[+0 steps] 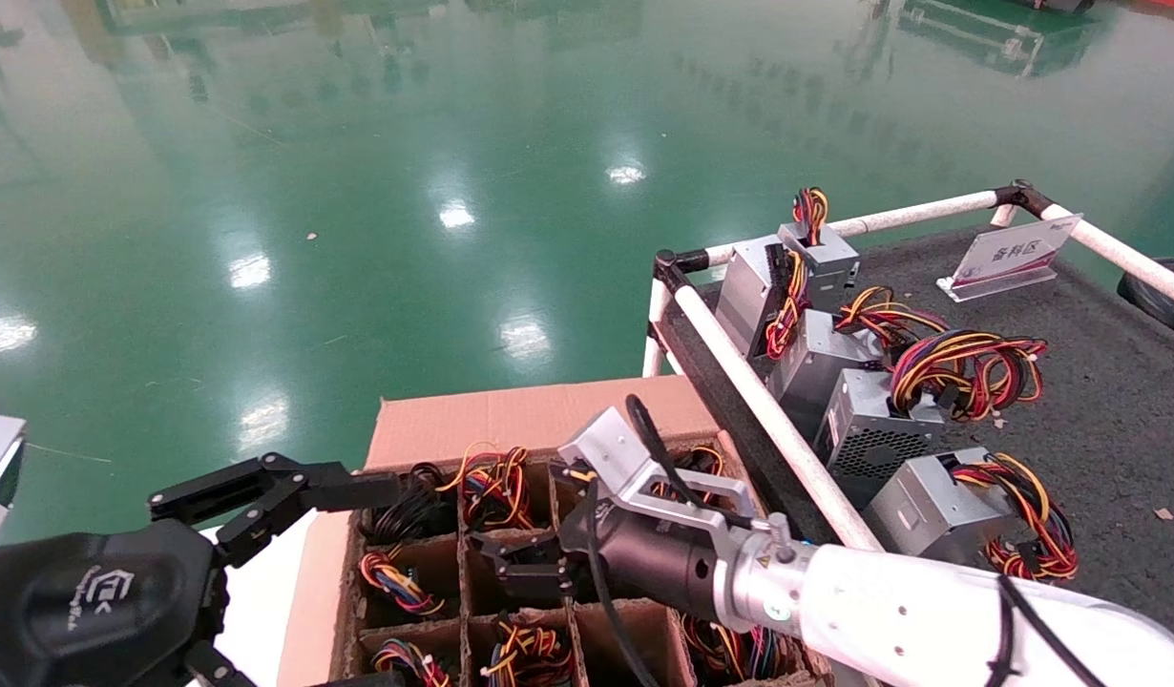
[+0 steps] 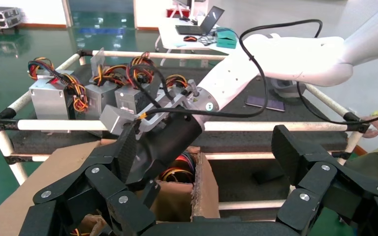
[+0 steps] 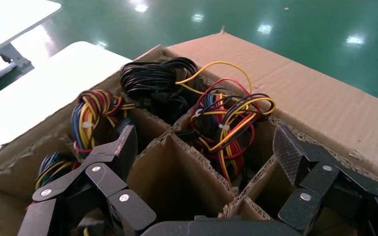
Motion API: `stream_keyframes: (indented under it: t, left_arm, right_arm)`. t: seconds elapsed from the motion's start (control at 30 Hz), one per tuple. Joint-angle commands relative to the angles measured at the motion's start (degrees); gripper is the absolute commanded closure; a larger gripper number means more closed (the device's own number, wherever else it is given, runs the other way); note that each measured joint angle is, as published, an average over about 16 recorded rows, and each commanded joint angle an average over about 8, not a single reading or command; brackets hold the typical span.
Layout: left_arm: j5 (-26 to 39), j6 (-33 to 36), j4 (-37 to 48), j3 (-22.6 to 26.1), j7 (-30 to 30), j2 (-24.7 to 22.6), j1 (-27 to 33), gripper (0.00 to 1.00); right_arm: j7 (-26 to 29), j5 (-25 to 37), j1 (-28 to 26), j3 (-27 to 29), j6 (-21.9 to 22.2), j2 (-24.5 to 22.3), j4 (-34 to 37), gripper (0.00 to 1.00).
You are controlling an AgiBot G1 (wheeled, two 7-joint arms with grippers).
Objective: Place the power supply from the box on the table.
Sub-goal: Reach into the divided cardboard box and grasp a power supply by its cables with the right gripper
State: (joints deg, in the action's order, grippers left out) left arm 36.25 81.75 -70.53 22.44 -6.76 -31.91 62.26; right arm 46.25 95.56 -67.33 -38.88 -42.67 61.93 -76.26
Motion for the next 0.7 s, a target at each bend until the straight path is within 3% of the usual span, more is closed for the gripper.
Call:
stream_keyframes:
  t: [0.03, 0.13, 0.2, 0.27, 0.4, 0.47, 0.53, 0.7]
  left_arm:
    - [0.00, 0.00, 0.00, 0.00, 0.00, 0.00, 0.00, 0.00]
    - [0.00, 0.00, 0.00, 0.00, 0.00, 0.00, 0.00, 0.00]
    - [0.00, 0.00, 0.00, 0.00, 0.00, 0.00, 0.00, 0.00]
    - [0.00, 0.00, 0.00, 0.00, 0.00, 0.00, 0.00, 0.00]
    - [0.00, 0.00, 0.00, 0.00, 0.00, 0.00, 0.00, 0.00]
    - [0.00, 0.00, 0.00, 0.00, 0.00, 0.00, 0.00, 0.00]
    - [0.00, 0.00, 0.00, 0.00, 0.00, 0.00, 0.00, 0.00]
    - [0.00, 0.00, 0.00, 0.00, 0.00, 0.00, 0.00, 0.00]
  right_arm:
    - [0.95, 1.36, -0.01, -0.39, 0.73, 0.69, 0.13, 0.00]
    - [1.89, 2.69, -0.10, -0.81, 1.34, 1.59, 0.40, 0.02]
    - [2.38, 3.58, -0.13, -1.06, 1.83, 2.22, 0.70, 0.12]
    - [2.75, 4.56, -0.12, -1.28, 2.44, 2.82, 1.08, 0.29]
    - [3.52, 6.63, 0.05, -1.68, 3.90, 4.06, 1.97, 0.77]
    - [3.92, 7.53, 0.12, -1.83, 4.54, 4.65, 2.42, 0.93]
    - [4.33, 8.24, 0.15, -1.94, 5.10, 5.23, 2.91, 1.00]
    - [5.09, 9.63, 0.12, -2.11, 6.32, 6.59, 4.32, 1.00]
